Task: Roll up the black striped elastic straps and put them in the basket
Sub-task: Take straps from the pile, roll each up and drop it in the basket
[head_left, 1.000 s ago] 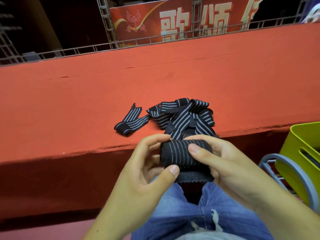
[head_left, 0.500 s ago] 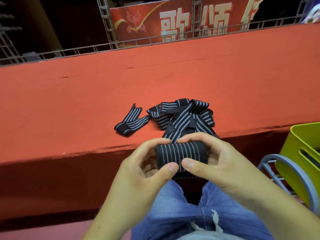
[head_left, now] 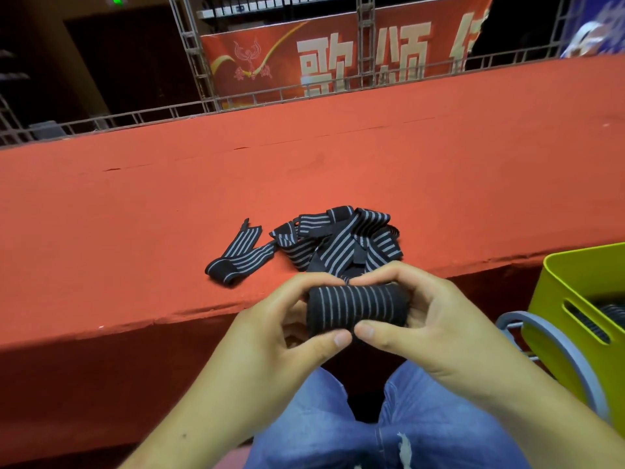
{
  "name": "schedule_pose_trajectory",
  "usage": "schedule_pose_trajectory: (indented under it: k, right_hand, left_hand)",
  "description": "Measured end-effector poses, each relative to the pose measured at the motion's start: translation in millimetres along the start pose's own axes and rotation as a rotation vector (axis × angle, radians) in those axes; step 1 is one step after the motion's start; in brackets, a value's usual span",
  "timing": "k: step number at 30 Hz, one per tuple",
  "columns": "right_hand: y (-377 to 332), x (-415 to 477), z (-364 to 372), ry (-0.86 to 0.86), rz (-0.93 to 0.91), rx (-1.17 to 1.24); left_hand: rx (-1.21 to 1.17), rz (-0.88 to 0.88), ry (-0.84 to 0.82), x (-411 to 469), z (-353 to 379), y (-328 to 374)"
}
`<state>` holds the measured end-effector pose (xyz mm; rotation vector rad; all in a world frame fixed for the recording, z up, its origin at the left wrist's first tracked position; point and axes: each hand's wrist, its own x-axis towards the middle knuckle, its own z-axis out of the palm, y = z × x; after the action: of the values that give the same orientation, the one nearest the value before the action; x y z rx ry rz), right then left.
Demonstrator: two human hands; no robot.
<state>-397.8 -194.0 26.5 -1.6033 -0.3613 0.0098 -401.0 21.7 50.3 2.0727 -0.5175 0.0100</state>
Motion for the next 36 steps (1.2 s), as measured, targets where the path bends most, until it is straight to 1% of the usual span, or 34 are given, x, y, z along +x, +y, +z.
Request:
schedule_pose_trajectory:
  k: [3,6,8,10,12,14,19,21,23,28,32,36]
  right_hand:
    - [-0.6,3.1,-17.9,-0.035,0.011,-0.05]
    - [-0.4,4.3,-37.9,-0.058,0.002,-0.133]
    - [1.9,2.7,-56.5,-0.019,0.003,-0.186]
    - [3.0,5.1,-62.8,0.008,-0.028,-0.322]
    - [3.4,4.3,-80.2,0.067,-0.04,-0.443]
    - [2.9,3.3,-100.7,0.118,-0.038,-0.497]
    - [6.2,-5.5,-152.8,0.221,-0.044,-0.572]
    - [8.0,-12.1,-176.9,0.285,-0.043,-0.644]
    - [7.5,-13.3,-193.1,0.304,-0.034,-0.718]
    - [8.8,-24.2,-243.5,0.351,0.07,-0.866]
    - [6.2,-31.2,-288.8,0.296,0.243,-1.032]
    - [7.7,-37.9,-341.9,0.315,0.402,-1.13]
  left_hand:
    - [0.032,0.026,-0.012,13.9,4.3,3.6]
    - [0.053,0.035,-0.061,28.9,13.0,9.2]
    - [0.069,0.067,-0.096,46.1,26.3,11.3]
    - [0.092,0.066,-0.118,54.1,29.2,10.9]
    - [0.088,0.057,-0.185,71.6,43.8,13.1]
    - [0.08,0.059,-0.22,90.0,59.2,19.2]
    - [0.065,0.131,-0.25,131.5,98.4,41.9]
    - [0.071,0.172,-0.288,150.9,121.4,48.4]
    - [0.074,0.201,-0.309,166.4,136.1,51.5]
    - [0.008,0.21,-0.446,209.5,189.8,65.9]
    - [0.01,0.233,-0.534,238.1,241.0,75.3]
    - [0.044,0.26,-0.57,268.5,286.7,74.0]
